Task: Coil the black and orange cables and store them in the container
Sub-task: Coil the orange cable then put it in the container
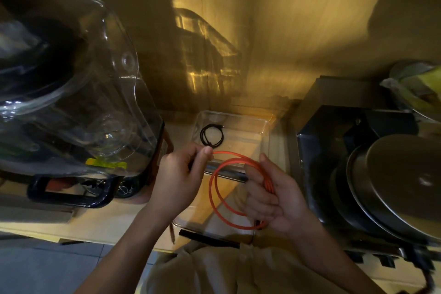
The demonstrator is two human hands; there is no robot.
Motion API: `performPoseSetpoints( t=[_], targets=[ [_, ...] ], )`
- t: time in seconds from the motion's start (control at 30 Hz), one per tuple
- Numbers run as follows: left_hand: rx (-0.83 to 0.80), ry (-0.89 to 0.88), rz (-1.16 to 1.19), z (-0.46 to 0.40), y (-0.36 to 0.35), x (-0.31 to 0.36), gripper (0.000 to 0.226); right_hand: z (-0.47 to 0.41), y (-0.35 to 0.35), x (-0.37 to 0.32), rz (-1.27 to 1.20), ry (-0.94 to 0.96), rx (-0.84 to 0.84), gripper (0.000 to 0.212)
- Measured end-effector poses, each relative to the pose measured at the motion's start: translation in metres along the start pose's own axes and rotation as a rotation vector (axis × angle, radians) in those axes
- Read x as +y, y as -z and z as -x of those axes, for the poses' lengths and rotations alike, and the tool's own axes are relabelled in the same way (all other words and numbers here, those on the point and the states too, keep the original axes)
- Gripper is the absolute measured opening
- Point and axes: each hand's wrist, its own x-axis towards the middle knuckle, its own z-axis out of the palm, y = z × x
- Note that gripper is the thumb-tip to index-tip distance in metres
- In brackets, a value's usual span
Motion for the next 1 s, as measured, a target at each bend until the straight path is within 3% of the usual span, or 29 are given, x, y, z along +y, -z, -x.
performPoseSetpoints(
  t=[0.2,0.53,0.8,1.0],
  targets=[
    [-0.044,0.05,0.076,0.0,0.006,-0.004,0.037,0.0,0.008,-0.006,-0.05,0.111,0.051,0.037],
    [-0.127,0.155,0.113,0.015,0.011,-0.02,0.008,0.007,0.02,-0.027,-0.102,0.396,0.199,0.047],
    [-0.249,-0.008,-0.042,0.026,0.016,-0.012,0.042,0.009,0.023,-0.032,-0.062,0.502,0.33,0.045],
    [-0.334,-0.126,-0.071,0.026,0.018,-0.002,0.009,0.008,0.025,-0.032,-0.052,0.517,0.342,0.044]
  ],
)
